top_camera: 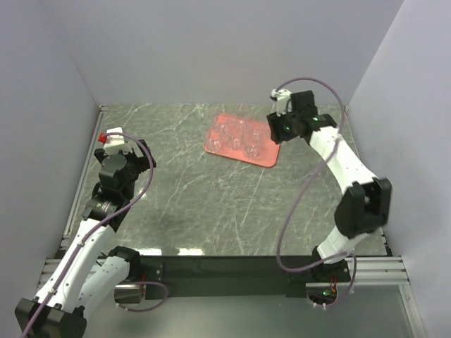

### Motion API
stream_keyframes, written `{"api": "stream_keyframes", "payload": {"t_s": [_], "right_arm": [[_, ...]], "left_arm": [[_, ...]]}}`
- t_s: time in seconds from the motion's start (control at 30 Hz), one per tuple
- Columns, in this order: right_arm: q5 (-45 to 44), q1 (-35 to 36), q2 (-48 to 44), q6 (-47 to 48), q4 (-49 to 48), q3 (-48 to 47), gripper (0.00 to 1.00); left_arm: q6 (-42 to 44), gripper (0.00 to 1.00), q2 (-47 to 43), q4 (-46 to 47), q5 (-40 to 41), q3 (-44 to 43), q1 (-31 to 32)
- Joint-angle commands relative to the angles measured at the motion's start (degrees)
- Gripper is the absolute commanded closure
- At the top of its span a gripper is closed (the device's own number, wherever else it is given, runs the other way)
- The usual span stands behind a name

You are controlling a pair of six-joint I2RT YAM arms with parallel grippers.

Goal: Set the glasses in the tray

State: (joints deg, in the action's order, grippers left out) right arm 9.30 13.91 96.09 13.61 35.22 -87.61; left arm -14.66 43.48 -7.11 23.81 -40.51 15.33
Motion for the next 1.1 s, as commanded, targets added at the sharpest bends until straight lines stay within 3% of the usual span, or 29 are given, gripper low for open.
{"api": "stream_keyframes", "payload": {"t_s": [0.0,0.27,0.47,0.83,1.07], "right_arm": [[1.94,-3.79,-9.83,1.16,-2.96,7.17,0.39],[8.54,-16.00,-27.35,0.63,-5.87,22.21,0.34],[6.09,-21.98,-40.25,-0.68,-11.84,33.28,0.28],[-0.42,-24.55,-56.10,-5.60,-17.55,45.24,0.02],[-0.08,-24.55,-60.49,-9.65,-18.79,48.50,0.00]], "left_arm": [[0.59,0.02,-0.94,1.58,-0.43,-0.18,-0.22],[0.86,0.01,-0.33,1.75,0.09,0.17,-0.22],[0.68,0.01,0.20,2.28,-0.43,0.70,-0.22],[-0.02,0.00,1.78,2.90,-3.60,0.96,-0.22],[-1.07,0.01,1.78,1.32,-5.62,0.52,-0.22]]}}
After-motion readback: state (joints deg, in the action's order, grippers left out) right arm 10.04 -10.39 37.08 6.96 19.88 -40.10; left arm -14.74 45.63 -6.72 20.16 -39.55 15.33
